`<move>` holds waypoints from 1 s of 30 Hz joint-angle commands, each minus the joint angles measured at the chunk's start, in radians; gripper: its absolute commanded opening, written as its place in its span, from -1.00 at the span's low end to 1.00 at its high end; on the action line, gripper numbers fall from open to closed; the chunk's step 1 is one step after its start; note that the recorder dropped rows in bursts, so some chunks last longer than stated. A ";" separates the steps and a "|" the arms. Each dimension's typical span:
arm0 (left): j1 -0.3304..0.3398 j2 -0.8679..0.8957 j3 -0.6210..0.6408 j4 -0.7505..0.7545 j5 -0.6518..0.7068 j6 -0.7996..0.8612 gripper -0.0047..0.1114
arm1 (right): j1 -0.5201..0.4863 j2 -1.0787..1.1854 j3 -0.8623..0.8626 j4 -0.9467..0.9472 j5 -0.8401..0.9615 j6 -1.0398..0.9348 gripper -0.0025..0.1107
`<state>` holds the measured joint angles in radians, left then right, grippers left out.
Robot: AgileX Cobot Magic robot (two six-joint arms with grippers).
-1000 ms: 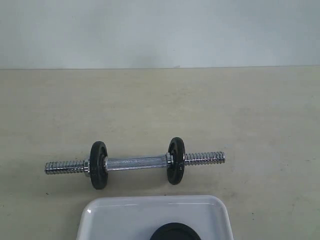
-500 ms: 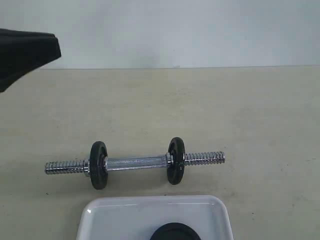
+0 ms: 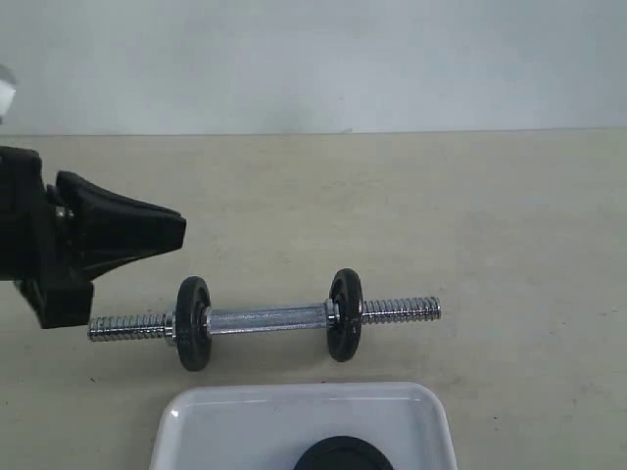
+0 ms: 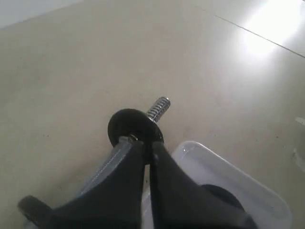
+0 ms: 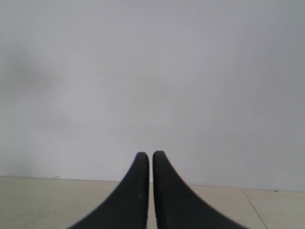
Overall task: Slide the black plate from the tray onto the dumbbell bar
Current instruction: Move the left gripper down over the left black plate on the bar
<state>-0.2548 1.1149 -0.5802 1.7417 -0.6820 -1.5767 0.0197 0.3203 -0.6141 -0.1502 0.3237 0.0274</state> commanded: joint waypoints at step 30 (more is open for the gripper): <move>-0.363 0.655 -0.301 0.003 0.473 0.139 0.28 | -0.001 -0.005 -0.005 0.074 0.115 -0.142 -0.94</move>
<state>-0.6124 1.7810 -0.8770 1.7466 -0.2276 -1.4286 0.0197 0.3203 -0.6141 -0.0723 0.4360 -0.1026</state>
